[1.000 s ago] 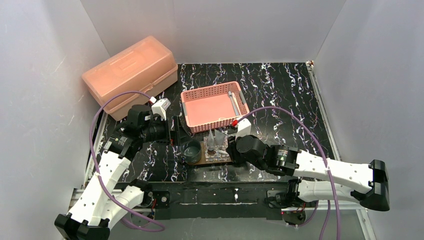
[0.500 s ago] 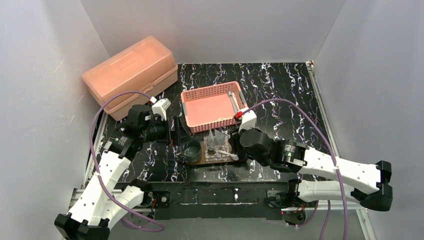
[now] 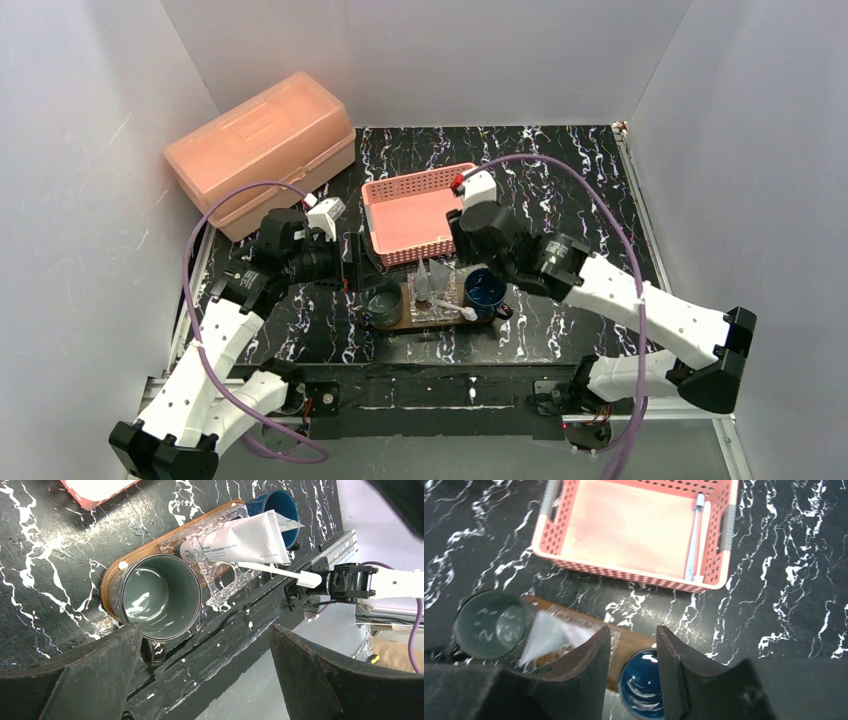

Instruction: Prepare toiletry sets of a toothbrush and toothpaste on the tray

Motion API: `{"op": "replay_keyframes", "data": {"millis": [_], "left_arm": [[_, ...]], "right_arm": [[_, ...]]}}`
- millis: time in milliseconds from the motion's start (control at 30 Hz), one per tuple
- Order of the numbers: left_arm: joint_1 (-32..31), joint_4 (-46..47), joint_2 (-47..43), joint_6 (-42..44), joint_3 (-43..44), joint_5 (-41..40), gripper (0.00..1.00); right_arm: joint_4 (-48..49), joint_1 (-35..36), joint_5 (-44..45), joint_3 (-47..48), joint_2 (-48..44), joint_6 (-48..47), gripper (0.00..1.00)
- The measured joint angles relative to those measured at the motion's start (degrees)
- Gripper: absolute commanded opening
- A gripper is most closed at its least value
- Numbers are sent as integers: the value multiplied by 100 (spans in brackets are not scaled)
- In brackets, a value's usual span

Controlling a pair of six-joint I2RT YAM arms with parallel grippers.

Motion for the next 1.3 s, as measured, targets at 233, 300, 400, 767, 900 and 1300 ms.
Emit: {"op": "replay_keyframes", "data": {"millis": [233,300,400,767,900,1300], "left_arm": [[-175,-33,76,129,4,-186,98],[-289,-68,125,197,15,-299,98],[-400,-151,195,254,48,-431,98],[-476,-140,398,214,96,-540,98],[-476,-48,396,256,-70,-553,98],[-476,138,334,304,-304,-555,98]], "right_arm": [[-92,-1300,-1032,610,708,-382,49],[-94,-1598,-1327,796,970,-490,49],[-98,-1971,-1729,914,1309,-601,51],[-153,-2767,-2601,1425,2706,-820,59],[-153,-2863,-2771,1650,3193,-868,60],[-321,-3014,-2872,2483,4540,-1025,64]]}}
